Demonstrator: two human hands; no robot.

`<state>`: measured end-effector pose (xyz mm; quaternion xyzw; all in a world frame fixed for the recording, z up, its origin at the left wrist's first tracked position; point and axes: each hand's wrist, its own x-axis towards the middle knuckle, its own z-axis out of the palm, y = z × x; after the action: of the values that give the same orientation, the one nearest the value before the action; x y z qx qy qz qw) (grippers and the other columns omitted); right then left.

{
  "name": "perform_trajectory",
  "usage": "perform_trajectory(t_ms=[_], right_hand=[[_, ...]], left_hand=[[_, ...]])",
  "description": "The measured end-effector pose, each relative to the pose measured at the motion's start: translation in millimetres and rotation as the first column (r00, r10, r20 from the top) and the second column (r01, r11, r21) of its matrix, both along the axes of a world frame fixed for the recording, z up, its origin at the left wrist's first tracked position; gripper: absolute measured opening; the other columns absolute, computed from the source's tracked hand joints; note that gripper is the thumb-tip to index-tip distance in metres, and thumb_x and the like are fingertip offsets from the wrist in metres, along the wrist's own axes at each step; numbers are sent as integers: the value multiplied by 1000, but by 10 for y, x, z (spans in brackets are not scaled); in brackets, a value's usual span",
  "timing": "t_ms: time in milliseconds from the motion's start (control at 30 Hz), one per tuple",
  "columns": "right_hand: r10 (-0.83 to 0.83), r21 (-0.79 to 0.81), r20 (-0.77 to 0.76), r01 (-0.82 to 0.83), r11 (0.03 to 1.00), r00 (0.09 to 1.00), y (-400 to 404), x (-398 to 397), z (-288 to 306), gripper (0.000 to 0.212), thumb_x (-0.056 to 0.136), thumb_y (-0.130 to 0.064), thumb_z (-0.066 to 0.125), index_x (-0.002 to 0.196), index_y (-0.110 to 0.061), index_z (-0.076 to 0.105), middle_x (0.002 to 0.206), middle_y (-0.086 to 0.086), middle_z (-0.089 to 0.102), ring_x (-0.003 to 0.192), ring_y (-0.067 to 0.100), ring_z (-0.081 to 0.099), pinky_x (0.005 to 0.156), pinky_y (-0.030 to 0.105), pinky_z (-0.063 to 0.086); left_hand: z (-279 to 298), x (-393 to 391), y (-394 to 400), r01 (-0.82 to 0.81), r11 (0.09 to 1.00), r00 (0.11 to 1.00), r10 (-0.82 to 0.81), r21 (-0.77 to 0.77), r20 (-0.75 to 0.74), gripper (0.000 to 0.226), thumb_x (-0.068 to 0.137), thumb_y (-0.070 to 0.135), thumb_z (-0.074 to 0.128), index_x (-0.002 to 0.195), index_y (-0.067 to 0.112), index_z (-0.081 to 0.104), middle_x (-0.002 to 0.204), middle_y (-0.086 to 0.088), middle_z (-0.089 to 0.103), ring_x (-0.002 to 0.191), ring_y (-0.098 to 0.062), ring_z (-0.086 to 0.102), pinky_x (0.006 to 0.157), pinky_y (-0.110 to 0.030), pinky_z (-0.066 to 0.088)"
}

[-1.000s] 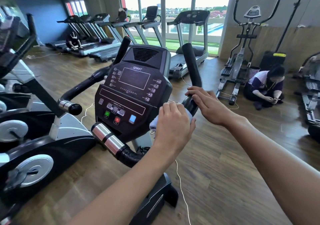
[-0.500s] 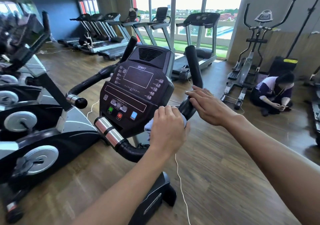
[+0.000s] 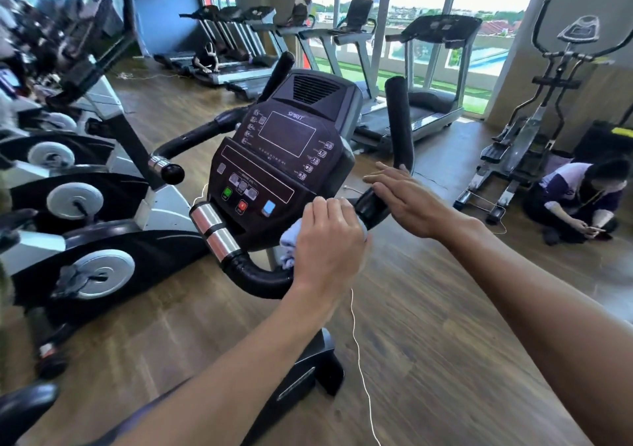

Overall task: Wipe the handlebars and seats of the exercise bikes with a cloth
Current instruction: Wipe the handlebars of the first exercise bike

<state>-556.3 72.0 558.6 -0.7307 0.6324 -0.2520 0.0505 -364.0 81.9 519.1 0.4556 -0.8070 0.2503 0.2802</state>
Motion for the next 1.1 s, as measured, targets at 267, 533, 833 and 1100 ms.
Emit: perform_trajectory(t_ms=[267, 533, 833, 1100], right_hand=[[57, 15, 120, -59, 998, 991, 25, -47, 75, 39, 112, -16, 32, 140, -9, 59, 151, 3, 52, 152, 13, 29, 126, 27, 1], [83, -28, 86, -81, 996, 993, -41, -72, -24, 39, 112, -19, 31, 131, -10, 64, 140, 9, 58, 145, 17, 37, 127, 41, 5], [63, -185, 59, -51, 981, 996, -107, -63, -205, 47, 103, -39, 24, 110, -14, 64, 109, 6, 60, 115, 25, 51, 115, 25, 13], [43, -244, 51, -29, 969, 998, -125, -15, -281, 55, 98, -44, 20, 109, -12, 64, 106, 4, 57, 112, 21, 45, 115, 42, 23]], left_hand=[[16, -218, -55, 10, 985, 989, 15, -171, 144, 55, 95, 36, 56, 130, -7, 59, 122, -23, 66, 119, -41, 62, 105, -46, 48], [103, -358, -60, -74, 993, 992, 83, -90, 100, 62, 90, 43, 60, 125, -8, 63, 110, -21, 68, 107, -37, 62, 102, -44, 47], [-130, 151, 111, -11, 992, 996, 22, -126, 90, 58, 90, 35, 69, 131, -6, 61, 110, -19, 66, 109, -38, 63, 100, -44, 49], [149, -243, 0, -31, 987, 993, 49, 159, -108, 52, 91, 49, 43, 96, 3, 66, 88, -12, 64, 84, -30, 59, 77, -40, 47]])
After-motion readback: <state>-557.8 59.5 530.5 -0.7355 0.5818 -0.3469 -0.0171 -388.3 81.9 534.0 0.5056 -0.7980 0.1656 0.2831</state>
